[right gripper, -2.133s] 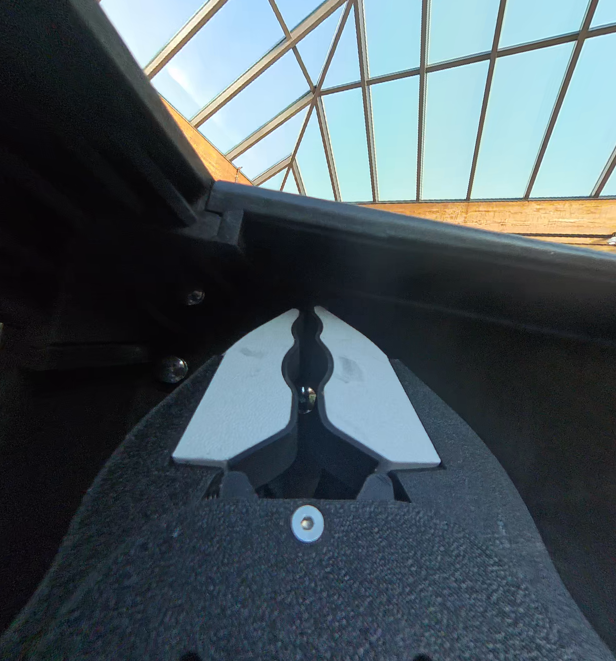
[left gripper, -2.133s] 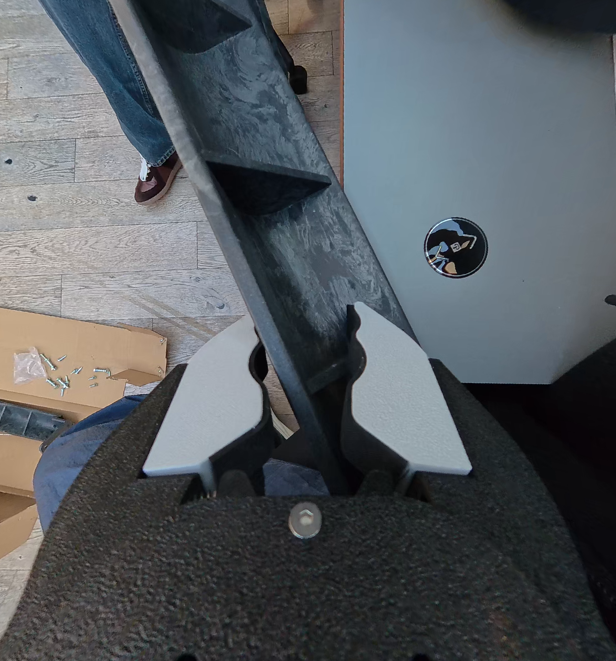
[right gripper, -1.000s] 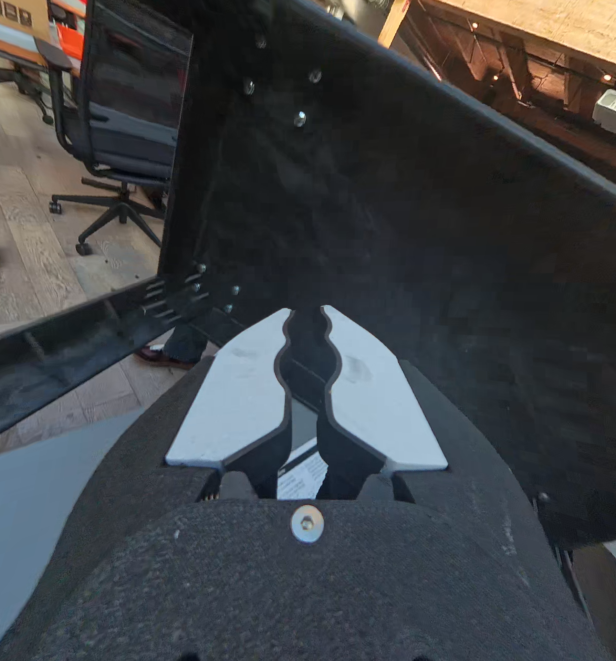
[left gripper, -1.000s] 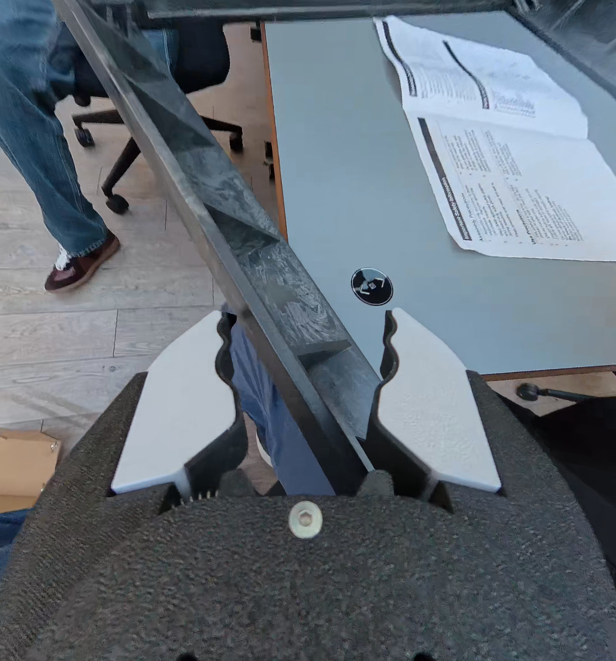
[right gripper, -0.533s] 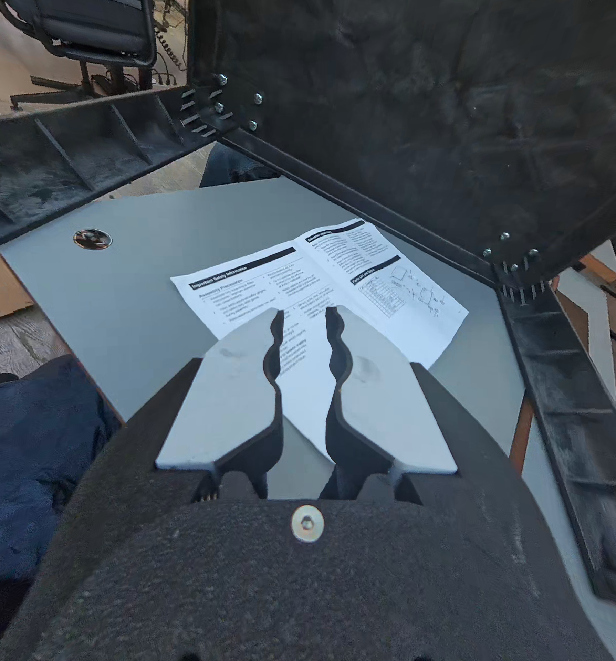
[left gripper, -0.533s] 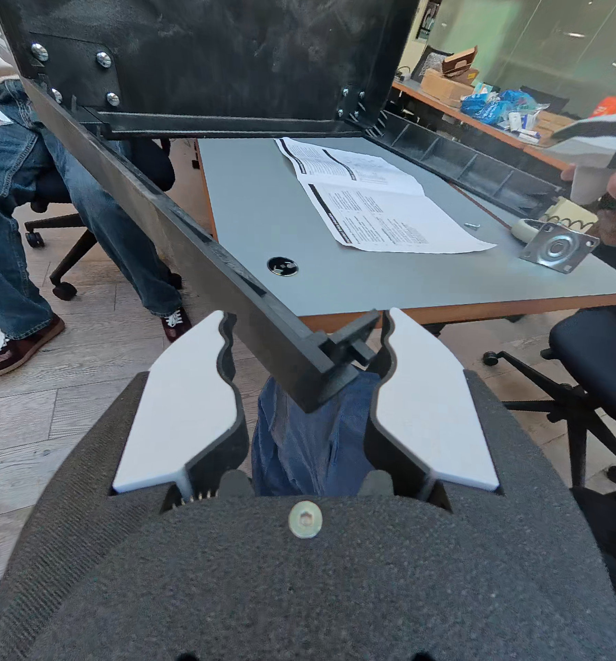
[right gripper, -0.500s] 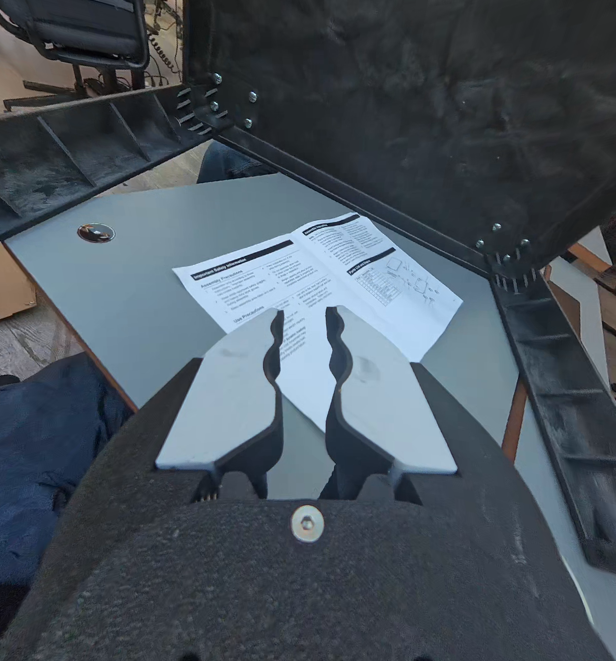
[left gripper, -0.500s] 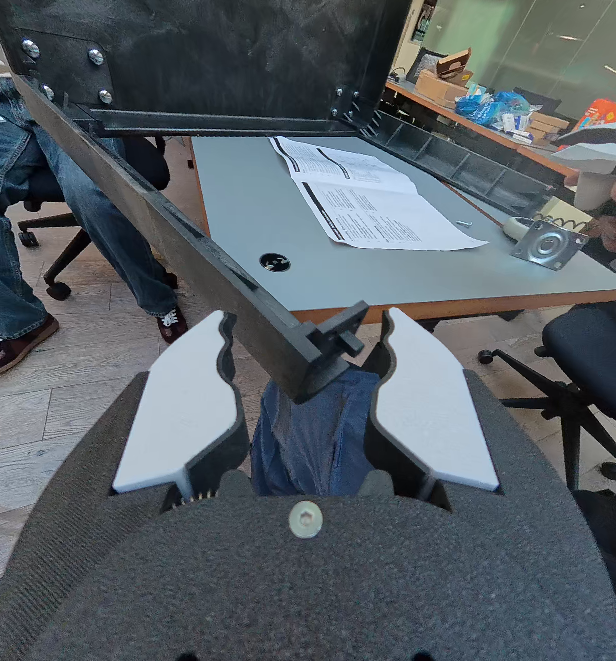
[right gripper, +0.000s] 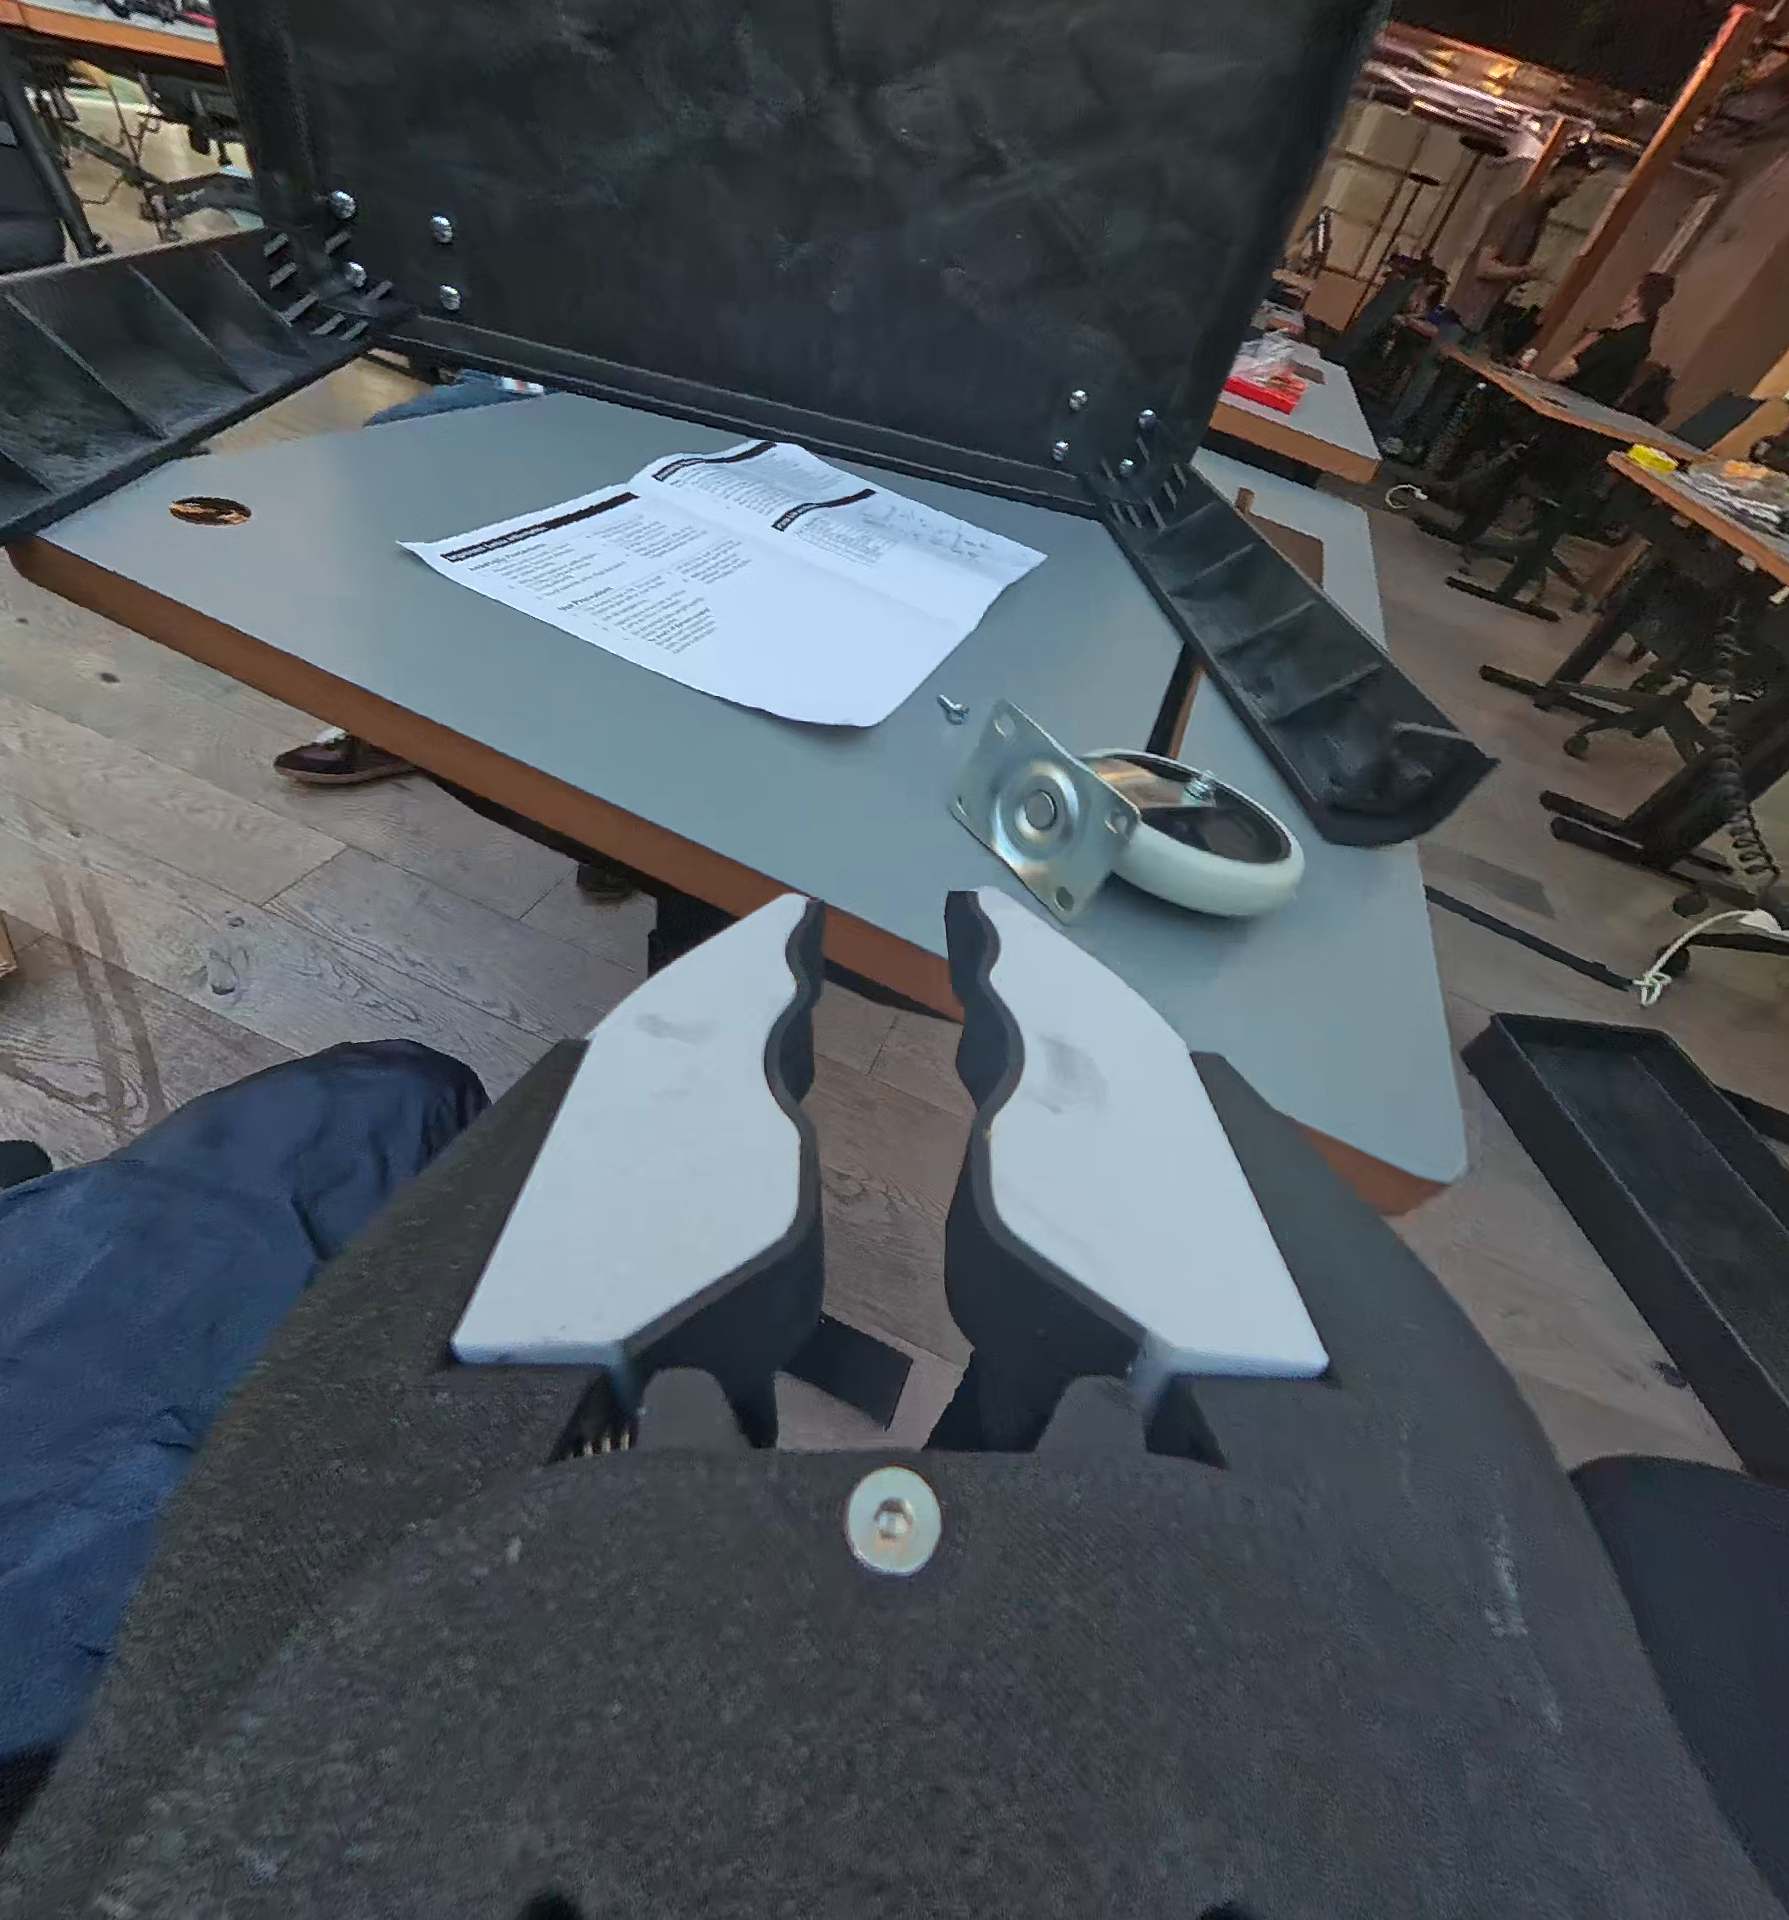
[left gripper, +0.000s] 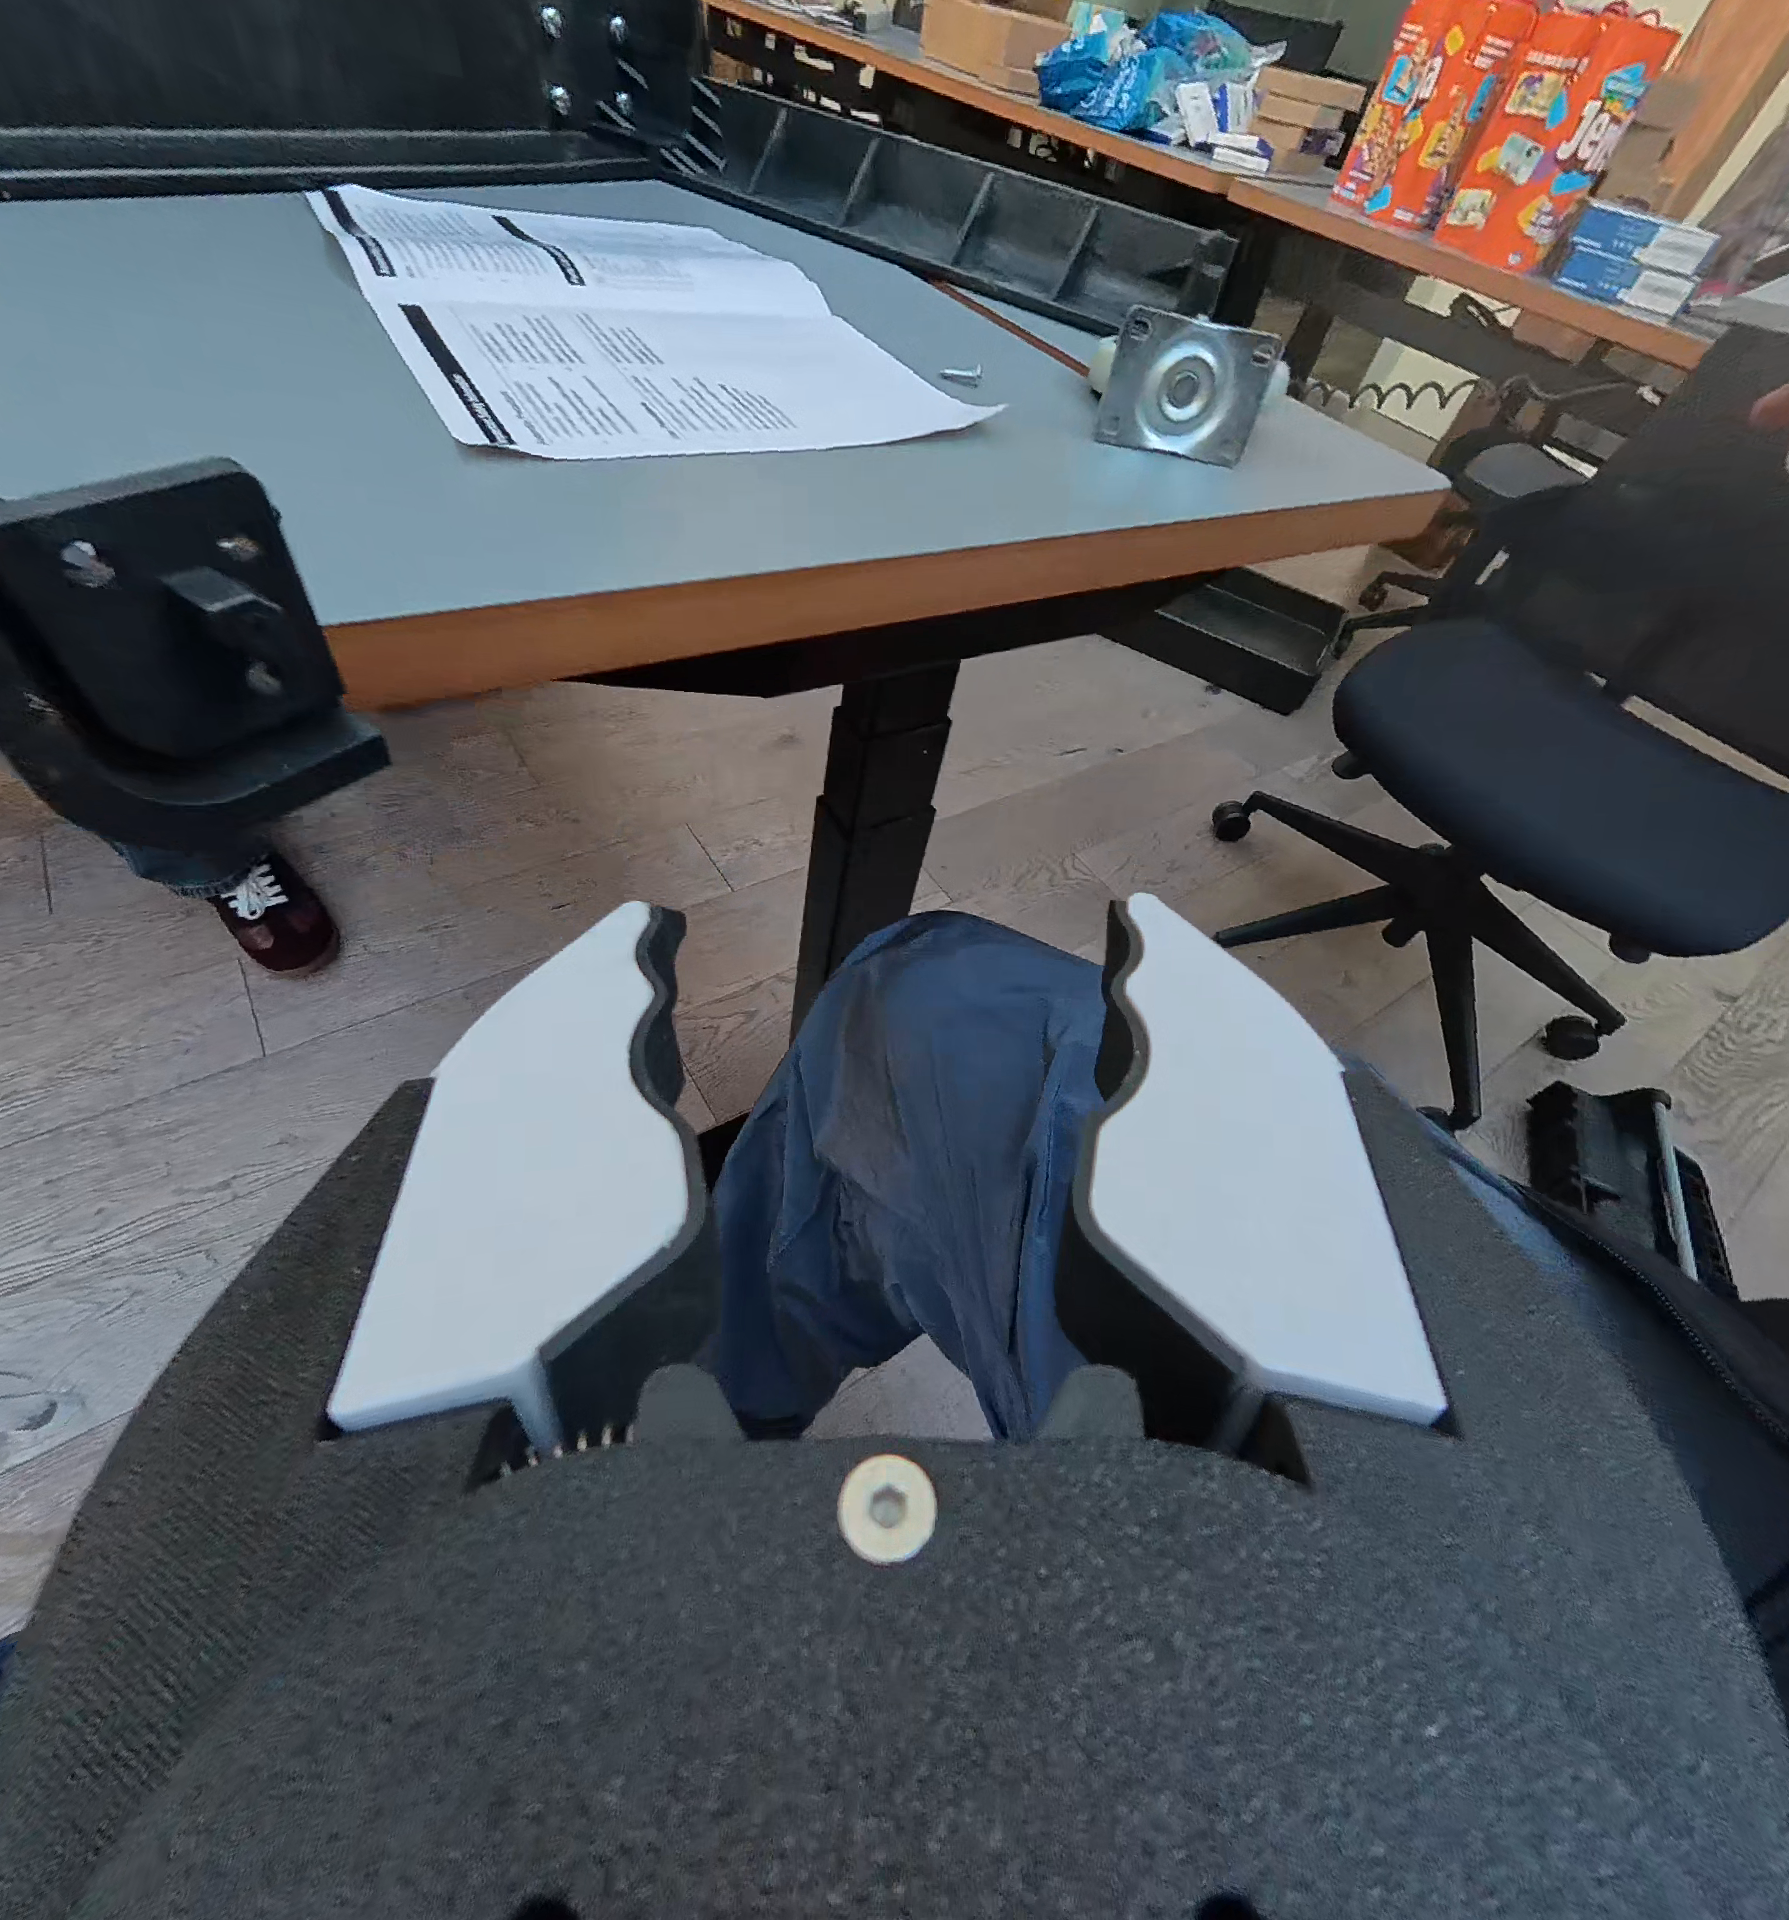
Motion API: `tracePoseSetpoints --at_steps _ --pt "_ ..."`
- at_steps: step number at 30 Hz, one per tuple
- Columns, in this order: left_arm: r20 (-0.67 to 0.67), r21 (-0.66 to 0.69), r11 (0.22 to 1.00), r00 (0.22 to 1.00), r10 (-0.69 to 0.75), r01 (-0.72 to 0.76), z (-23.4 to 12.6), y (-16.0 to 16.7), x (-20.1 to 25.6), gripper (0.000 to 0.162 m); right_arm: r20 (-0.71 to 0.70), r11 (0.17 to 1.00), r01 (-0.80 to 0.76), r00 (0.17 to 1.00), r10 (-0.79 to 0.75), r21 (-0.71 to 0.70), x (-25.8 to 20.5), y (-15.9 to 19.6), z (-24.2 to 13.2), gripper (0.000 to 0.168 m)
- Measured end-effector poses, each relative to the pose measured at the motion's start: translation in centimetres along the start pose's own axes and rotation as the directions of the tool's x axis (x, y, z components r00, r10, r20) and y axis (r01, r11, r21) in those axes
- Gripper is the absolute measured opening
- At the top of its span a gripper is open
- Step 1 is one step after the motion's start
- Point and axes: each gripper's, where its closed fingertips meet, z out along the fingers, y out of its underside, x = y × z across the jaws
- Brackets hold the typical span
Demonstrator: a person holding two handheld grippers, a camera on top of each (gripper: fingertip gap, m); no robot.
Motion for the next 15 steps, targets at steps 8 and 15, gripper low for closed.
tracePoseSetpoints --at_steps 8,15 --pt "-0.055 -0.043 0.993 0.992 0.112 -0.114 -1.3 2.0 5.9 0.080 -0.244 0.989 -0.140 0.958 0.150 0.056 5.0 8.7 -13.5 0.023" --pt "-0.069 -0.066 0.979 0.980 0.186 -0.191 -1.3 3.0 8.4 0.082 -0.402 0.954 -0.296 0.870 0.286 0.037 6.6 18.6 -23.8 0.024"
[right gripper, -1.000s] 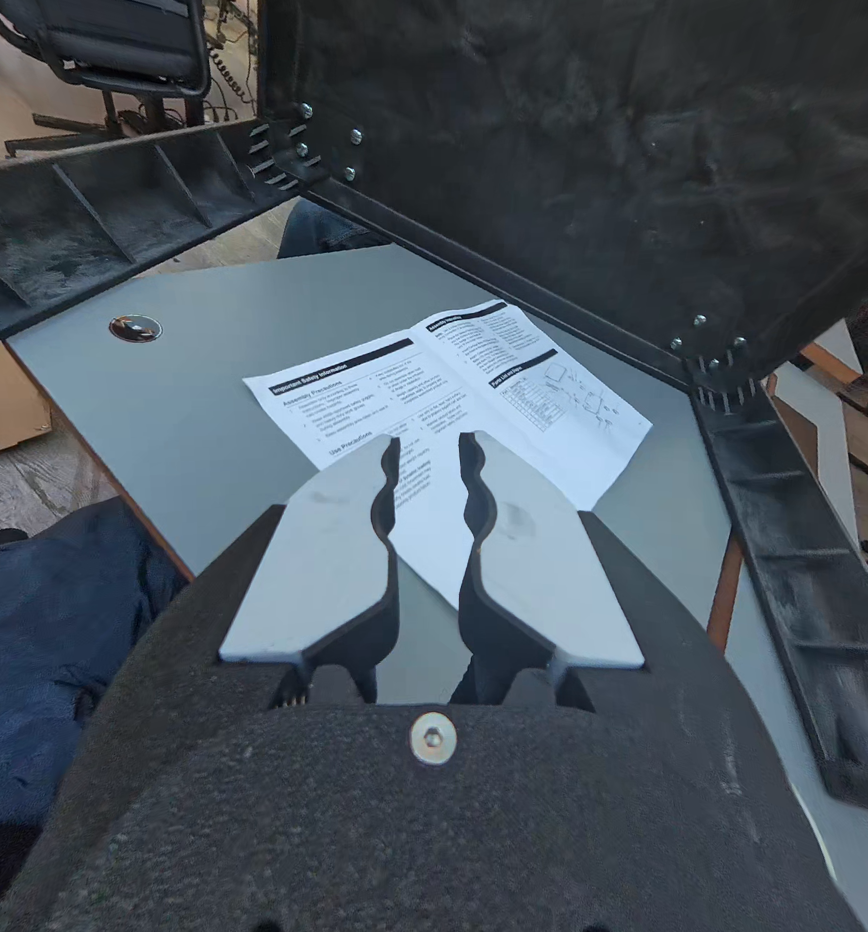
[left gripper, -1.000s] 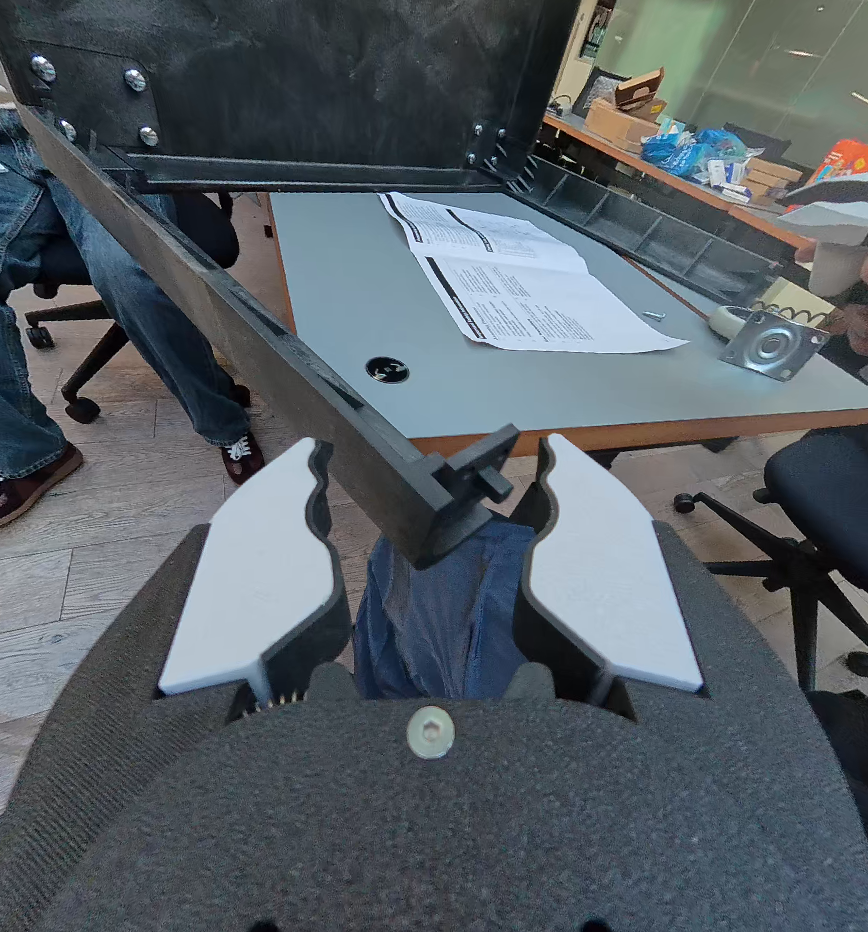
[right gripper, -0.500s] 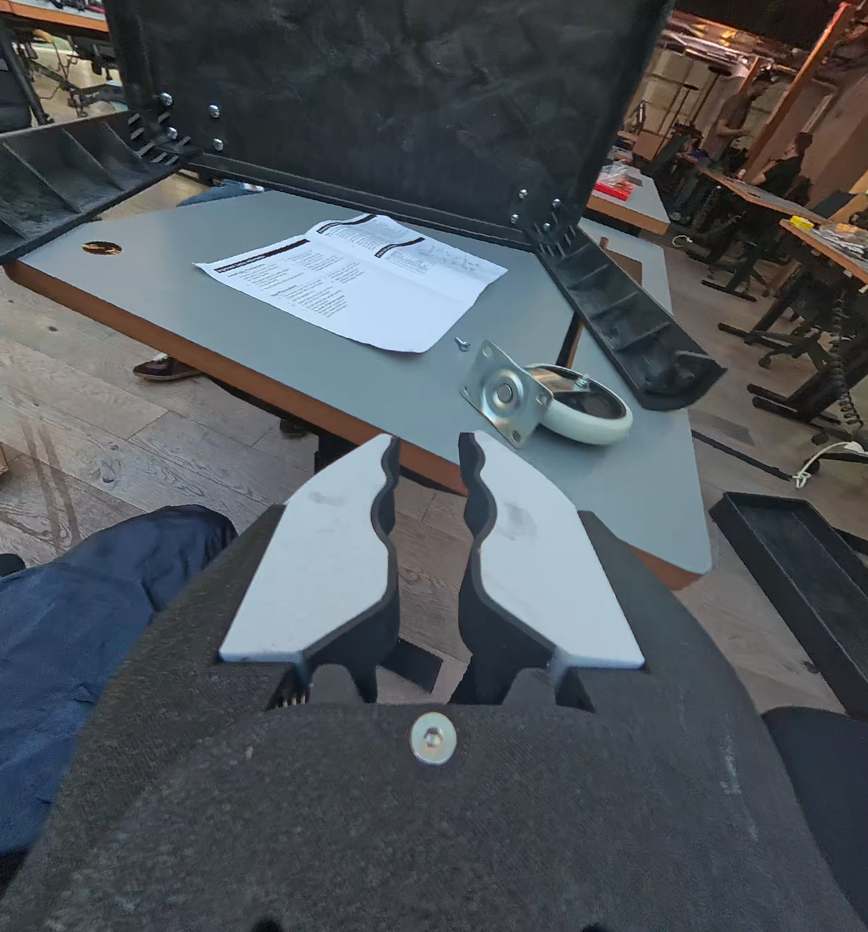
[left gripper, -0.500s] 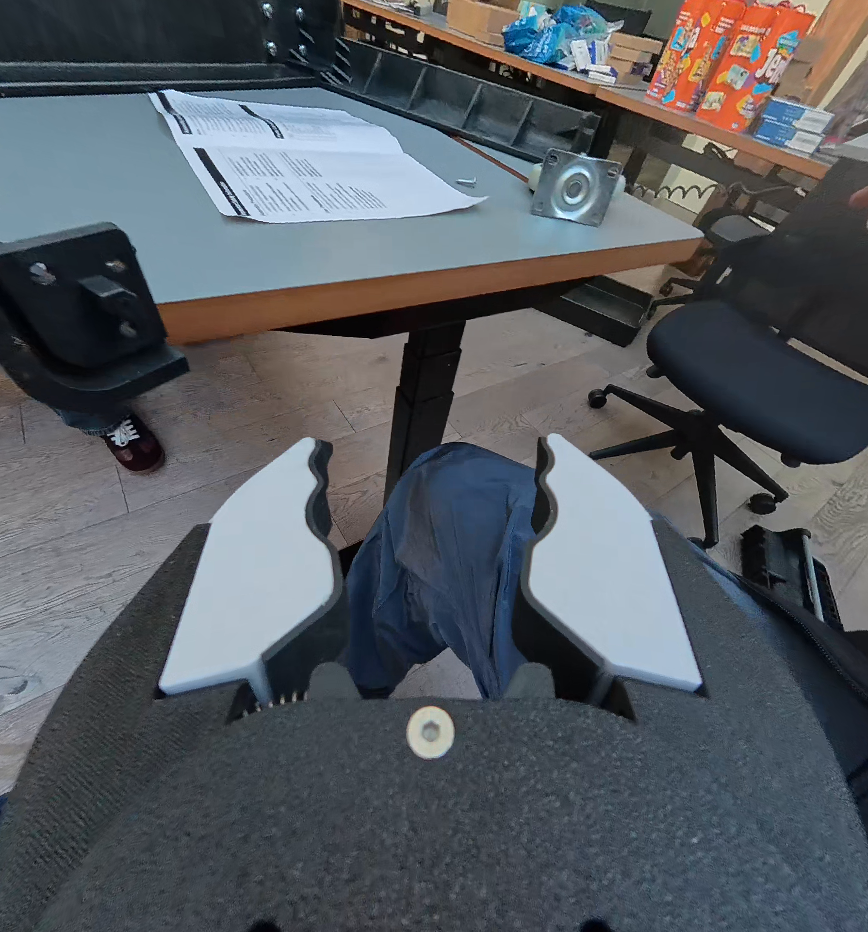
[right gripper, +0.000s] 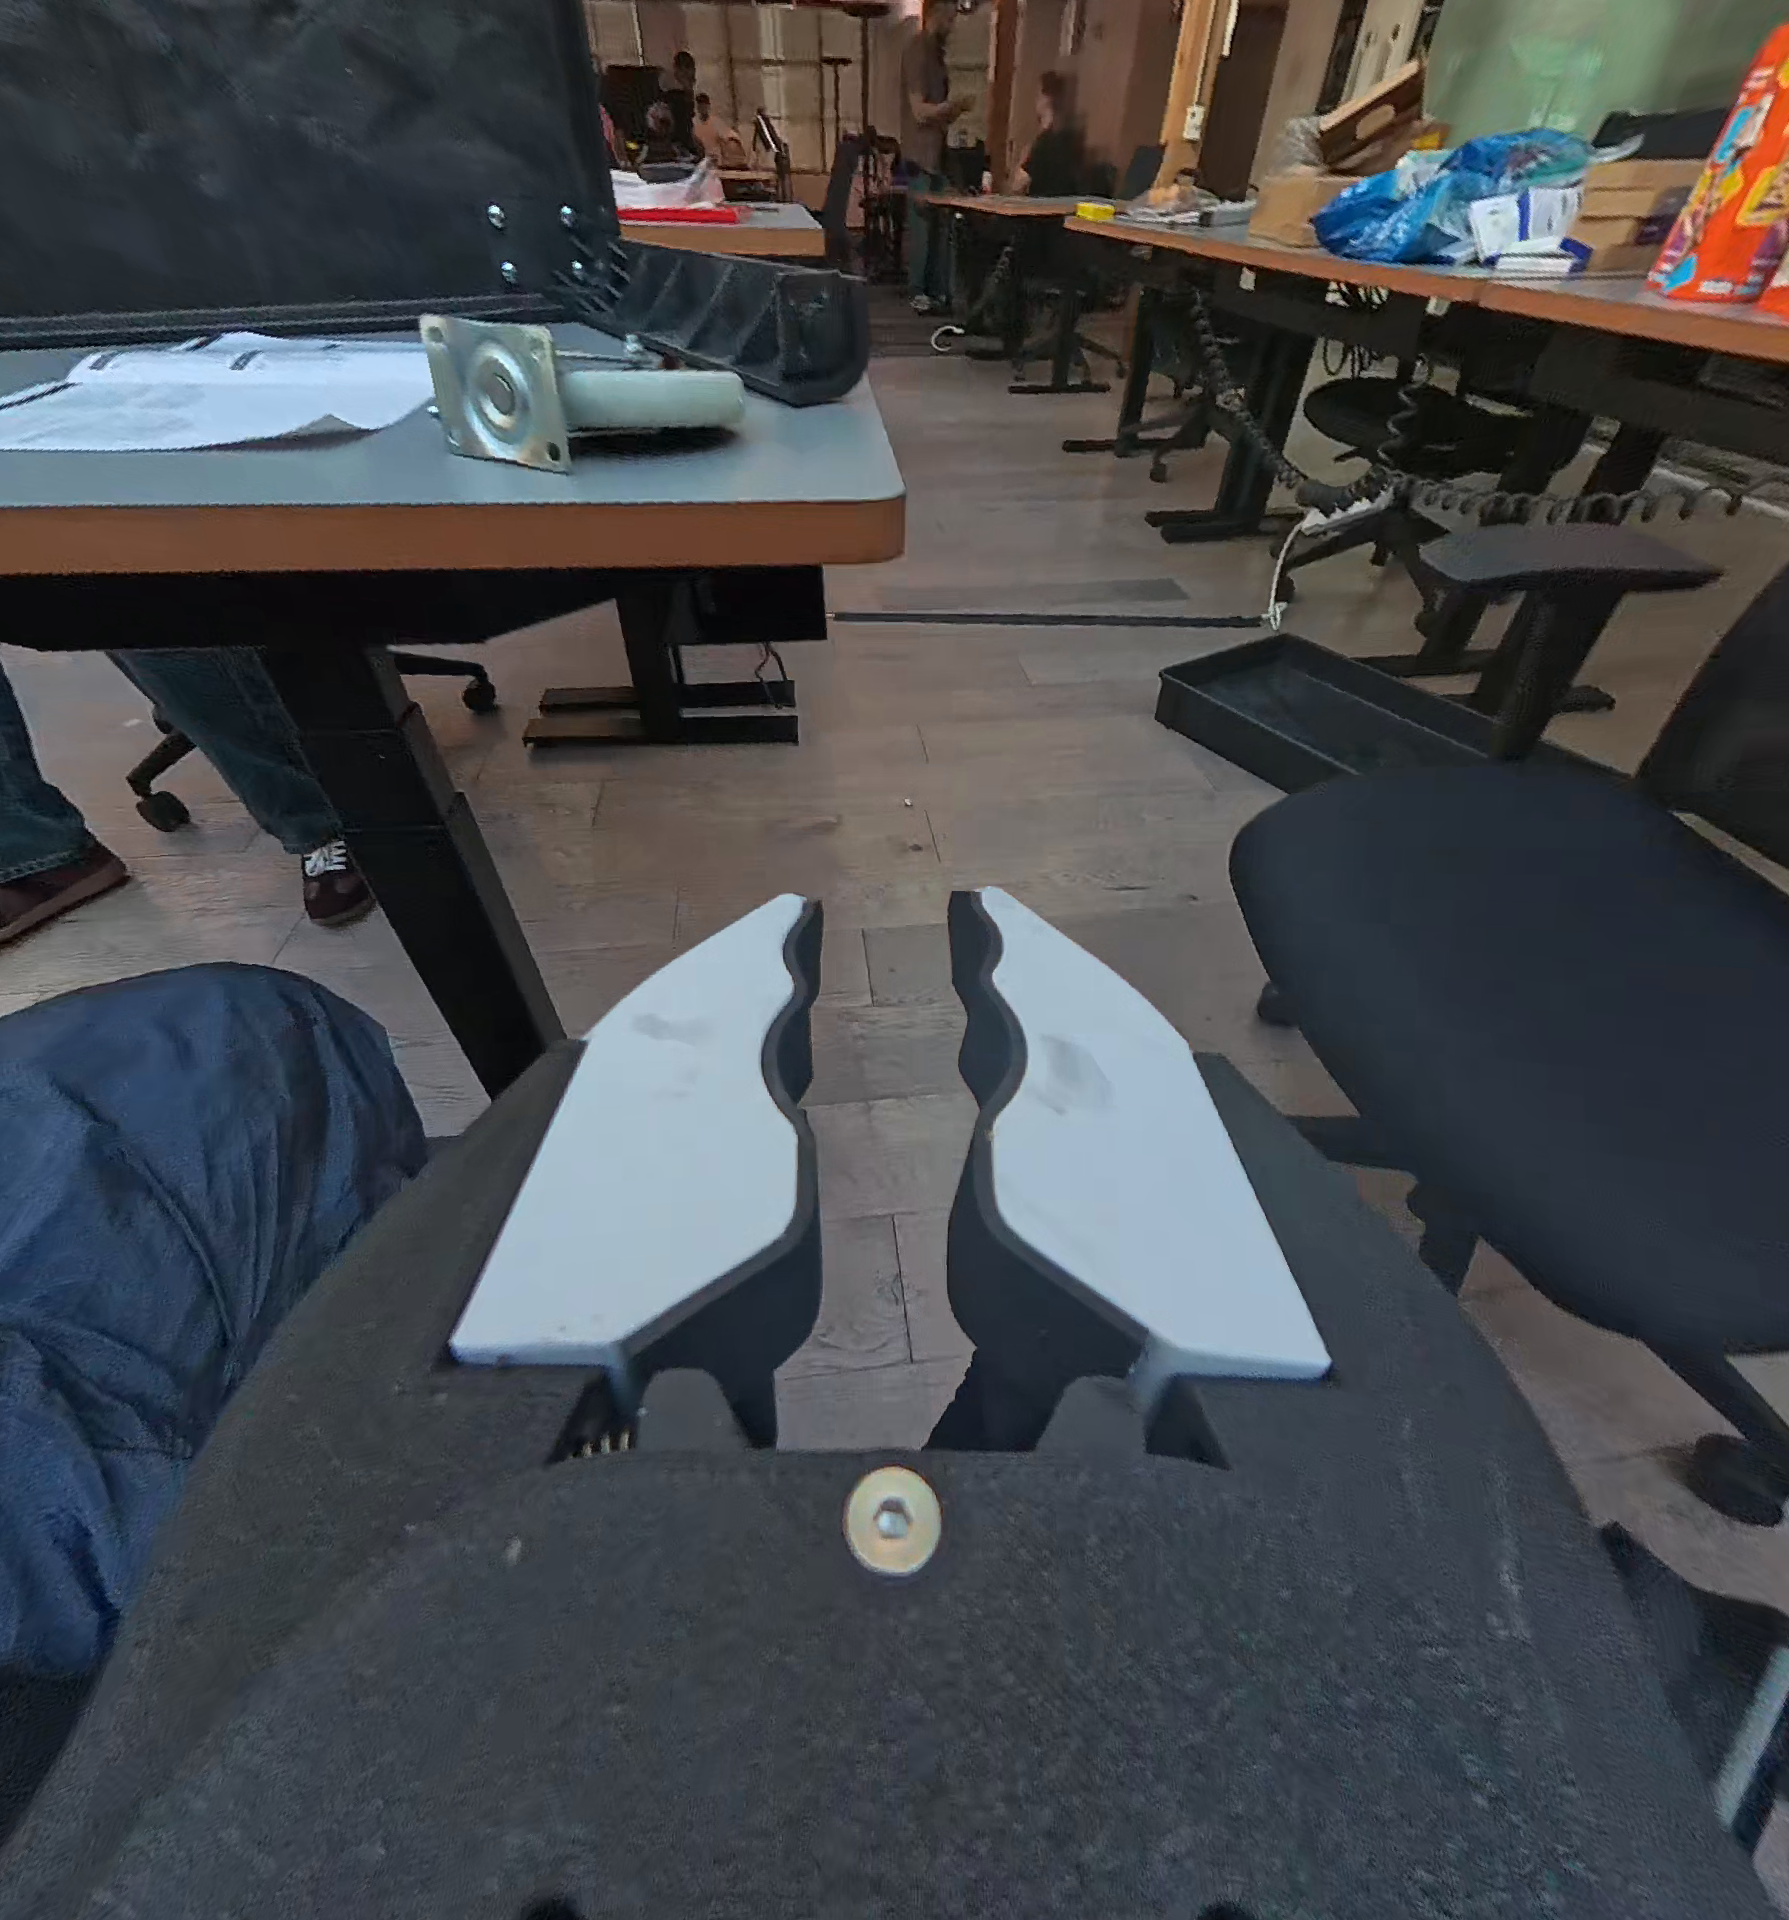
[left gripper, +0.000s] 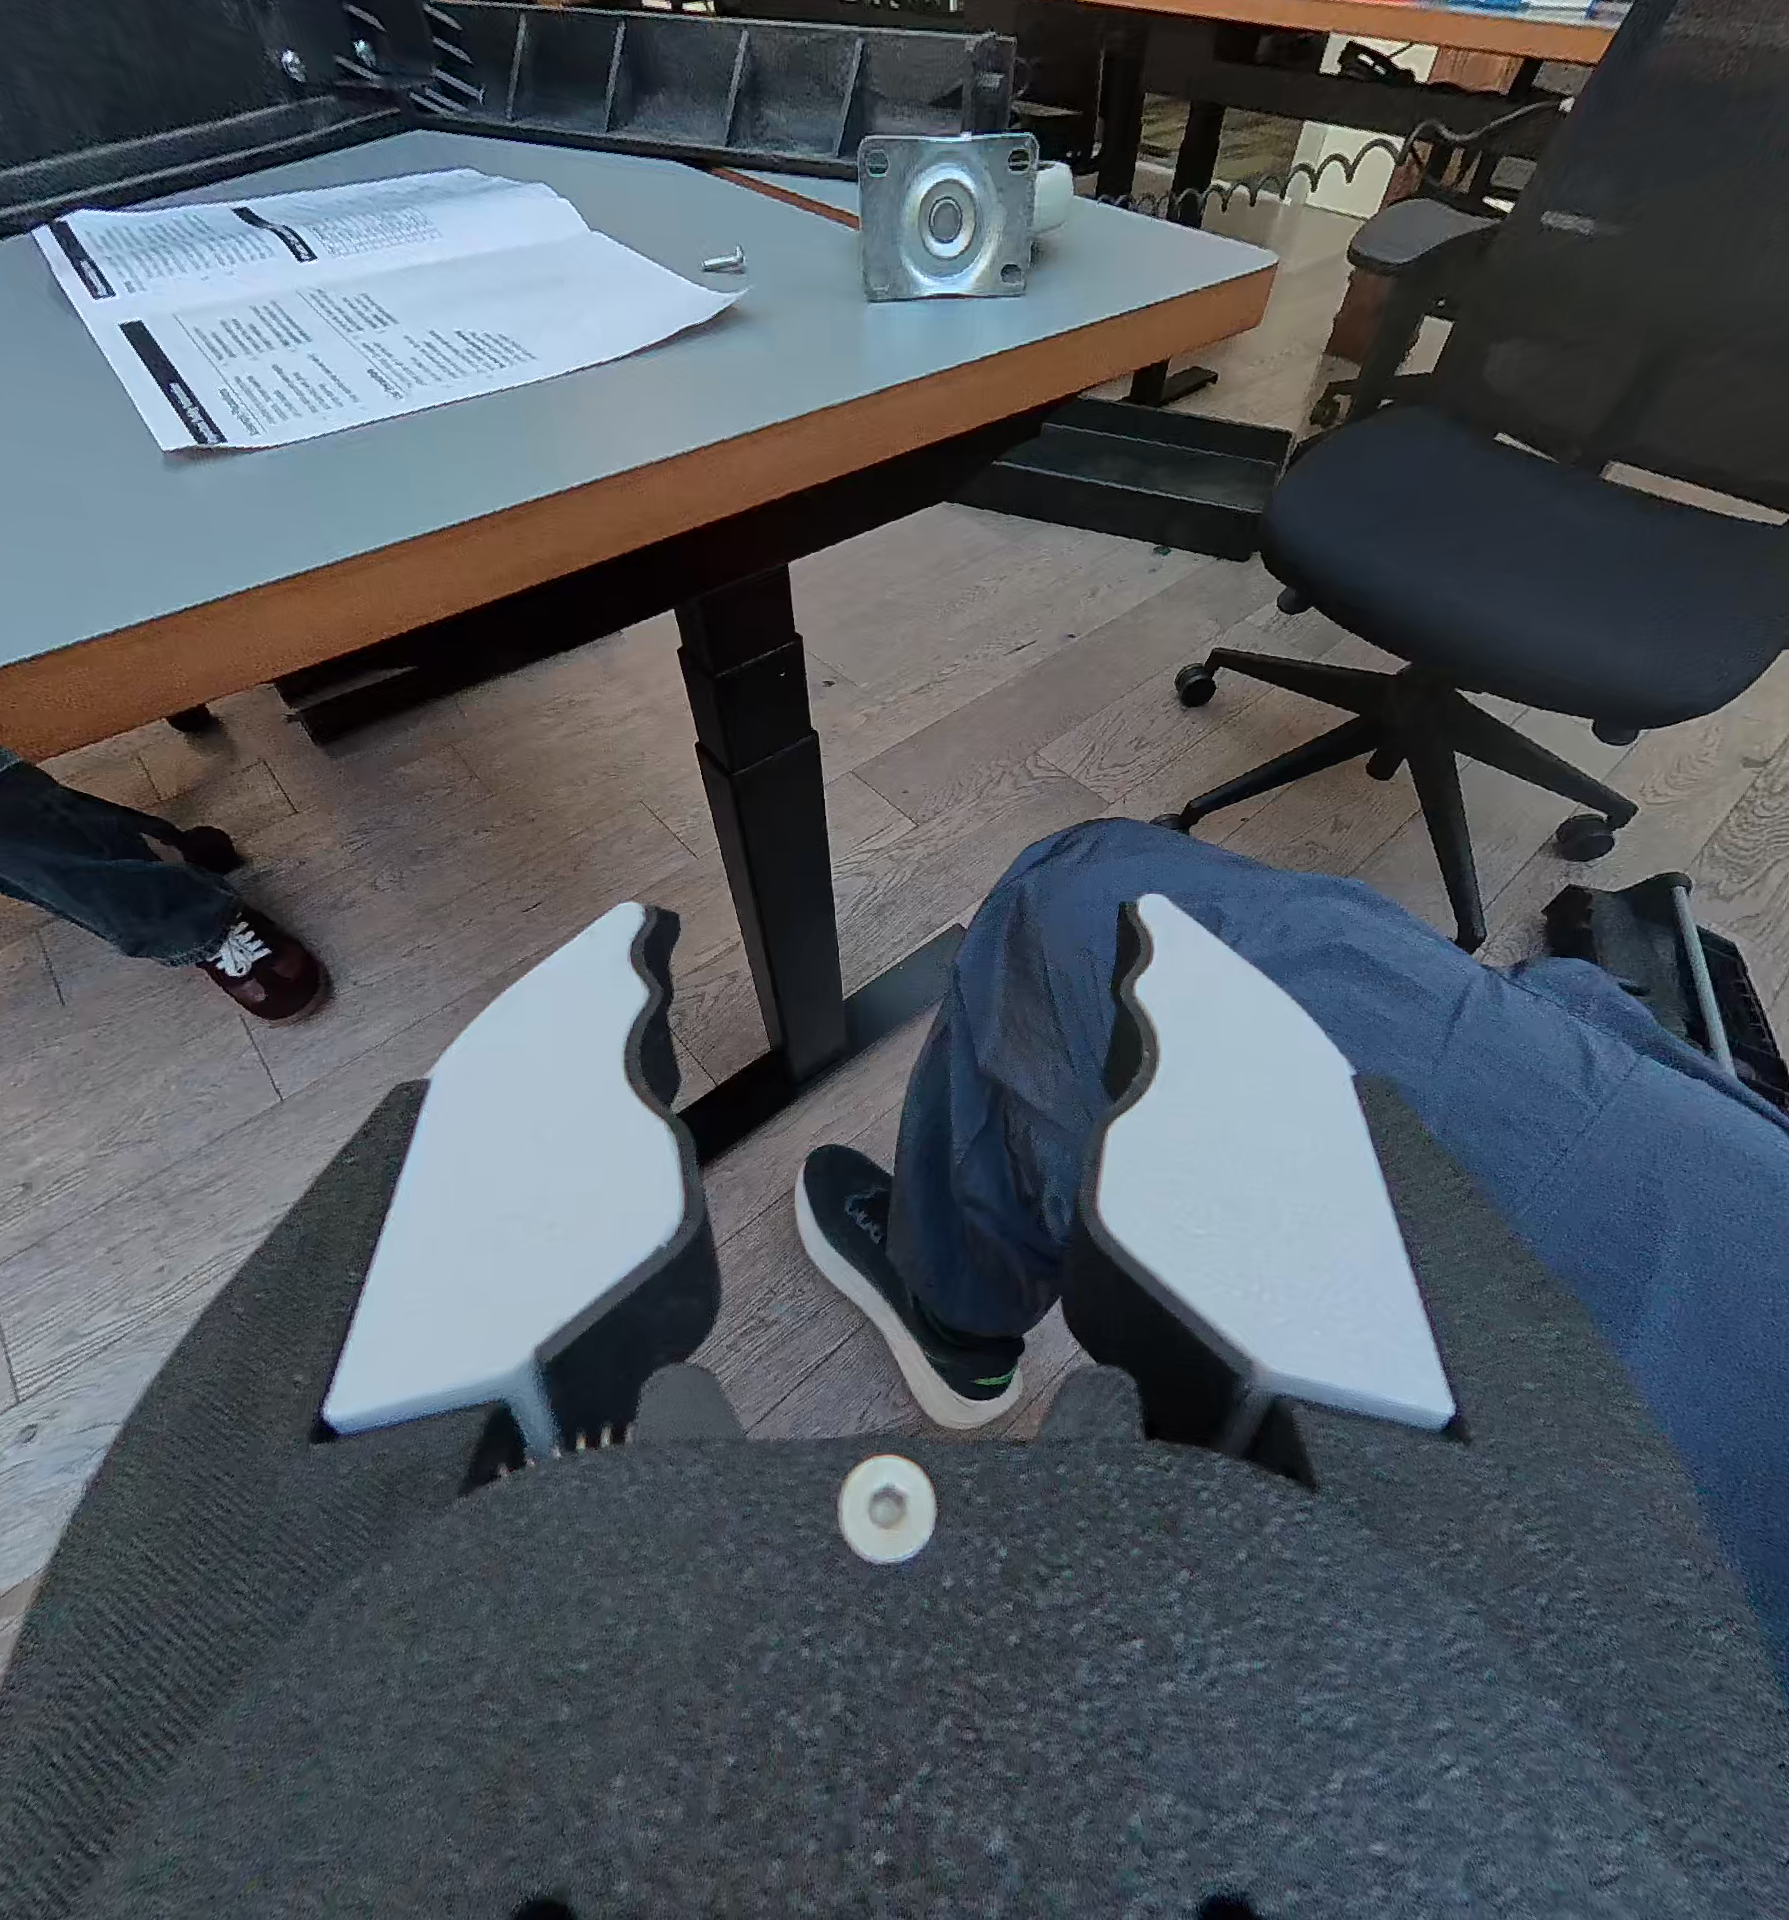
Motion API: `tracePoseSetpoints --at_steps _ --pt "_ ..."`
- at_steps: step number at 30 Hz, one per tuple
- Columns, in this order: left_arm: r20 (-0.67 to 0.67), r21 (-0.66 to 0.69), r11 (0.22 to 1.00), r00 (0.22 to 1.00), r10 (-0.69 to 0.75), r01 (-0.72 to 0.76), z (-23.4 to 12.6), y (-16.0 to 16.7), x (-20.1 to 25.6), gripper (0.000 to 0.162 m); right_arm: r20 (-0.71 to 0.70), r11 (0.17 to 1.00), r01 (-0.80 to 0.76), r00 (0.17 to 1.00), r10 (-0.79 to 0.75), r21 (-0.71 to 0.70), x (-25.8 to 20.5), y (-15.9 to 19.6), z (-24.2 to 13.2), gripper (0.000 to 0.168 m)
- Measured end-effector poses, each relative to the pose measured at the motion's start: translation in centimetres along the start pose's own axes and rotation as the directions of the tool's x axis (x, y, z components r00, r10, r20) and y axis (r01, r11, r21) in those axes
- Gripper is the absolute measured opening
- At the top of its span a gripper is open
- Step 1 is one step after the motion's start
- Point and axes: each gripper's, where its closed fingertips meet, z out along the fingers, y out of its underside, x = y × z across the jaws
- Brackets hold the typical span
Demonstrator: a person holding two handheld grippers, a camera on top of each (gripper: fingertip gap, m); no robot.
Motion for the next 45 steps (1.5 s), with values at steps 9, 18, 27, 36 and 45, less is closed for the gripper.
tracePoseSetpoints --at_steps 9,18,27,36,45 --pt "-0.011 -0.037 0.995 0.996 0.090 -0.090 1.8 -0.2 3.2 0.086 -0.101 0.997 -0.076 0.992 0.073 -0.029 4.5 6.3 -7.4 0.025" --pt "-0.091 -0.070 0.983 0.983 0.160 -0.167 6.2 -0.4 8.3 0.088 -0.024 0.975 -0.170 0.985 0.169 -0.140 1.8 13.0 -4.6 0.026" --pt "-0.244 -0.115 0.968 0.951 0.190 -0.223 18.4 2.4 12.6 0.090 -0.037 0.975 0.016 0.999 -0.025 -0.221 1.5 22.0 2.1 0.028" --pt "-0.270 0.083 0.940 0.901 0.340 -0.330 30.2 -3.7 18.2 0.091 -0.149 0.936 0.193 0.958 -0.244 -0.293 11.3 25.3 9.7 0.038" --pt "-0.201 0.277 0.862 0.851 0.485 -0.425 34.9 -14.5 19.8 0.090 -0.280 0.805 0.457 0.772 -0.570 -0.380 22.3 17.4 22.4 0.048"
